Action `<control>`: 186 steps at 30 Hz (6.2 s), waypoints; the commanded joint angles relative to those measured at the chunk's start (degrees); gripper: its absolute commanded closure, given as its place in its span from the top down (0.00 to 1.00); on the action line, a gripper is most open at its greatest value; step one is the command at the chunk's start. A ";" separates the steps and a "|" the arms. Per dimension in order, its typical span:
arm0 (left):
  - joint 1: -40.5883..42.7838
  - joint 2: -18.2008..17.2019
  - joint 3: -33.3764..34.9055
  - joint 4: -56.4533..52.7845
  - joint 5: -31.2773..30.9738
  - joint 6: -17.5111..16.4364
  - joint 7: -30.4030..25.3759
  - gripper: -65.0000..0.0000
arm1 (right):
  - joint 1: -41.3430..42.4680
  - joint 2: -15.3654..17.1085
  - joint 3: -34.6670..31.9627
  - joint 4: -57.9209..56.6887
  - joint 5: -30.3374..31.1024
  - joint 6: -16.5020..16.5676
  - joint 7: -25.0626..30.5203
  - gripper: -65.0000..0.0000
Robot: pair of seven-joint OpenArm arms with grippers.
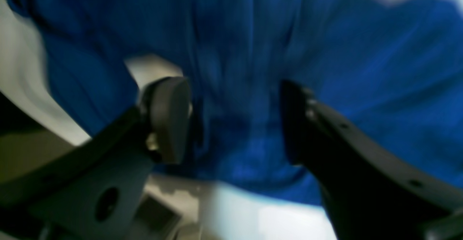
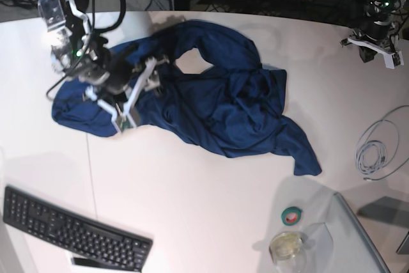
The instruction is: Layout the t-shirt on the table in an organized manner, then fold the t-shirt properly
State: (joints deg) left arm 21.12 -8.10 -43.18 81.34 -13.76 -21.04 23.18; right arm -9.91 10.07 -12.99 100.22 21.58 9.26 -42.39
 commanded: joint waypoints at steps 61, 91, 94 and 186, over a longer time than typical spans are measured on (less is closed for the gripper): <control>0.11 -0.91 -0.29 -1.30 -0.53 0.16 -1.33 0.00 | 8.64 -4.13 8.64 -11.83 0.09 -0.07 -5.04 0.02; 0.46 -0.91 -0.73 -1.30 -0.53 0.16 -1.33 0.00 | 37.56 -8.44 -2.87 -58.51 0.17 0.37 14.04 0.12; 0.46 -0.91 -0.73 -1.30 -0.53 0.16 -1.33 0.00 | 37.30 -8.35 -2.79 -56.84 0.26 0.28 13.69 0.19; 0.81 -1.00 -0.82 -1.30 -0.53 0.16 -1.33 0.00 | 35.45 -6.15 1.17 -55.08 0.09 0.02 15.36 0.00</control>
State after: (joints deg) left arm 21.76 -8.12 -43.68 79.26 -13.78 -21.04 22.98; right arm 23.77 3.75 -12.21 43.90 21.23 8.97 -28.05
